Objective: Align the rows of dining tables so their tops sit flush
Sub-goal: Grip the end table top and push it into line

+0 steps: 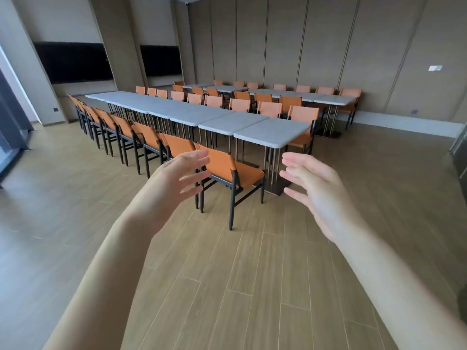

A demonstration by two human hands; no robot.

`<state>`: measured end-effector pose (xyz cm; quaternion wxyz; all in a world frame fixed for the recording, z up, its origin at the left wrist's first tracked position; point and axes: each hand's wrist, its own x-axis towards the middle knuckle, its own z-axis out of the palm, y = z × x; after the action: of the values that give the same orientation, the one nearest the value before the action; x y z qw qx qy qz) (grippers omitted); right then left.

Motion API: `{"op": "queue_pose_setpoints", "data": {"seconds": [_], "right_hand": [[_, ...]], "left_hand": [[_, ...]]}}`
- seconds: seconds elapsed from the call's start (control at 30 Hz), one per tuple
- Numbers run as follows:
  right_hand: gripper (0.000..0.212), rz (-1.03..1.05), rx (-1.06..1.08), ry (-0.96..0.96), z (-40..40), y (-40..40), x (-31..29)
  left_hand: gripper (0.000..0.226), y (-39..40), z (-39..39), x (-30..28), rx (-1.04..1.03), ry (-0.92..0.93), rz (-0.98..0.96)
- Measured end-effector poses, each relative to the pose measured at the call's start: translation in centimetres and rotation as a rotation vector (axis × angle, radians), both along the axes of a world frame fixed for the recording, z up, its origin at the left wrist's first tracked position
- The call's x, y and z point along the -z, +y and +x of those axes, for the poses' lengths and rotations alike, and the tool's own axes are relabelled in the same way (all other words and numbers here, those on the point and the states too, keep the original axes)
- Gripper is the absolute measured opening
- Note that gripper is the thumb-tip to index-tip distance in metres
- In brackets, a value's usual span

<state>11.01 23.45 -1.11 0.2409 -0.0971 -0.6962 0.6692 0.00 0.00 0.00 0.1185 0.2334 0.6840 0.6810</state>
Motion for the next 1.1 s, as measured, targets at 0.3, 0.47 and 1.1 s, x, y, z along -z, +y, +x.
{"op": "queue_pose_setpoints", "data": {"seconds": [0.3, 0.47, 1.1], "right_hand": [[0.027, -0.060, 0.119, -0.048, -9.2, 7.4, 1.4], [0.025, -0.072, 0.156, -0.065, -12.8, 13.1, 2.7], [0.029, 0.000, 0.124, -0.086, -28.2, 44.3, 2.5]], "left_hand": [[0.034, 10.1, -11.1, 1.3, 0.116, -0.014, -0.048], [0.039, 16.6, -15.8, 2.4, 0.150, -0.028, -0.034], [0.023, 47.4, -33.8, 3.2, 0.134, 0.007, -0.126]]}}
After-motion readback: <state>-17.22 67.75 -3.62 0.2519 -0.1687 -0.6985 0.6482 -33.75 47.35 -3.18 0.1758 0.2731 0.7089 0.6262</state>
